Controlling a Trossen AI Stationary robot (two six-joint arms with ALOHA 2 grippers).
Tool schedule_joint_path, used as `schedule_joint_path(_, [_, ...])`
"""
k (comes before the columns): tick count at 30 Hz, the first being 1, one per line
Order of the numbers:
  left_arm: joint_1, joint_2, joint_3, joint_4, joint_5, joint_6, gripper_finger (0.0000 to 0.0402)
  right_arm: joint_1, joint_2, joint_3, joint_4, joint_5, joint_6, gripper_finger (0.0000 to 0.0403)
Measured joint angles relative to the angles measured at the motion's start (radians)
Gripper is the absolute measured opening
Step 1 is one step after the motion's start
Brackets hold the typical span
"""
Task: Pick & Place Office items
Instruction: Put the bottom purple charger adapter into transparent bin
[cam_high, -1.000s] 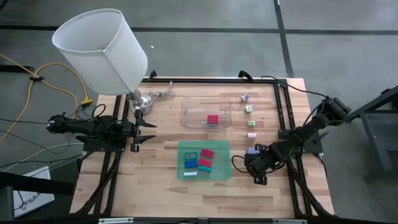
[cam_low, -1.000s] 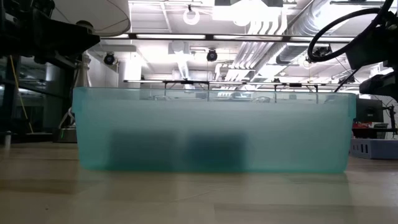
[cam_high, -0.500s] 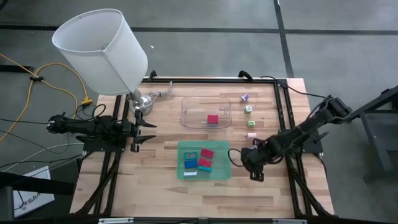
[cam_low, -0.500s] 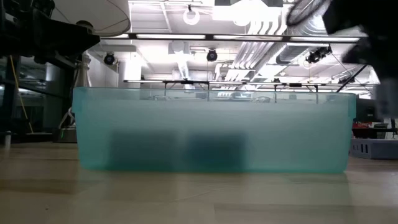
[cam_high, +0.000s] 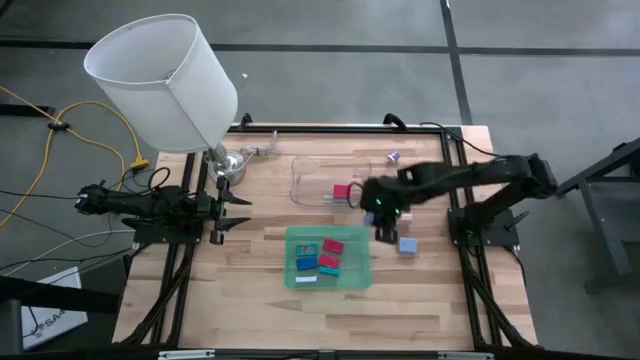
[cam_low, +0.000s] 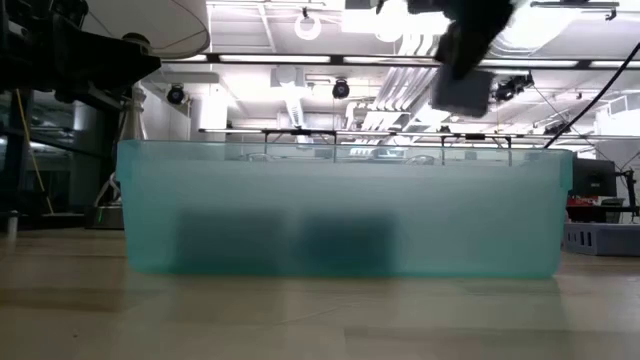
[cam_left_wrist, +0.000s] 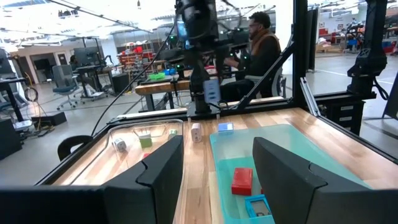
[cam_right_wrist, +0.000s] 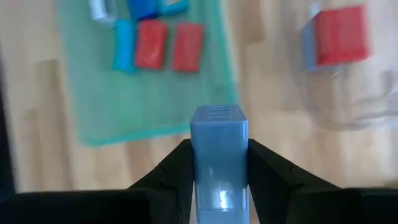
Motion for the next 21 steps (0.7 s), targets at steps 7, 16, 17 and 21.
schedule_joint_path(7, [0.000, 0.000, 0.000, 0.000, 0.000, 0.000, 0.0186, -0.149, 0.153, 0.131, 0.013, 0.019, -0.214, 0.0112])
schedule_joint_path(16, [0.000, 0.000, 0.000, 0.000, 0.000, 0.000, 0.0186, -0.279, 0.365, 0.302, 0.043, -0.031, -0.374, 0.0111])
schedule_joint_path(17, [0.000, 0.000, 0.000, 0.000, 0.000, 0.000, 0.0186, -0.287, 0.384, 0.317, 0.045, -0.036, -0.386, 0.0112])
schedule_joint_path(21, [0.000, 0.000, 0.000, 0.000, 0.000, 0.000, 0.0186, -0.299, 0.450, 0.352, 0.049, -0.048, -0.415, 0.0111])
